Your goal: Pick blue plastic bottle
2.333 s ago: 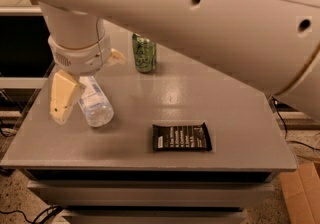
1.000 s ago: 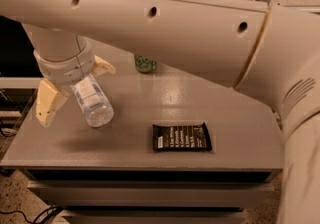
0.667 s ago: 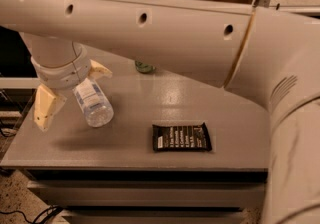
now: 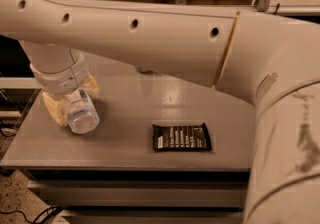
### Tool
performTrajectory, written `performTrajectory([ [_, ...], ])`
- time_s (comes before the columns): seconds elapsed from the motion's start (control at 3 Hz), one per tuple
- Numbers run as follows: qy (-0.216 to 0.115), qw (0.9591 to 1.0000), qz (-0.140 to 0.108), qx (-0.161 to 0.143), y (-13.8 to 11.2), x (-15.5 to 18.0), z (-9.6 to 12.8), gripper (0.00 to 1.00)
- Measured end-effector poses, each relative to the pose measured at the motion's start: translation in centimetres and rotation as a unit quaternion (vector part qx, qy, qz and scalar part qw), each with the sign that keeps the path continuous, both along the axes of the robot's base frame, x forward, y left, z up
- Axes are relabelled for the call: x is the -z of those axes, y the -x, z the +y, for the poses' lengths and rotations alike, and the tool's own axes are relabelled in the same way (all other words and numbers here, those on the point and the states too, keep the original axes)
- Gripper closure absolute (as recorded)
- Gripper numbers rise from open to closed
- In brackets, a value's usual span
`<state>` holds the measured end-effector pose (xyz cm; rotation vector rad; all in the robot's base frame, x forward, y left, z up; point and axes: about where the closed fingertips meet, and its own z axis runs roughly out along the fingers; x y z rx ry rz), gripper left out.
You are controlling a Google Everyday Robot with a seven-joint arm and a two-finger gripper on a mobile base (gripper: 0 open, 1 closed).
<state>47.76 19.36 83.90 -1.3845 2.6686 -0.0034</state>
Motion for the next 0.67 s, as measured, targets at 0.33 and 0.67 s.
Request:
performTrajectory([
  [0.33, -0.001, 1.0, 0.003, -0.002, -0.27, 0.01, 0.04, 0.64],
  [0.67, -0.003, 1.0, 0.002, -0.006, -0.57, -0.24, 0.05, 0.87],
])
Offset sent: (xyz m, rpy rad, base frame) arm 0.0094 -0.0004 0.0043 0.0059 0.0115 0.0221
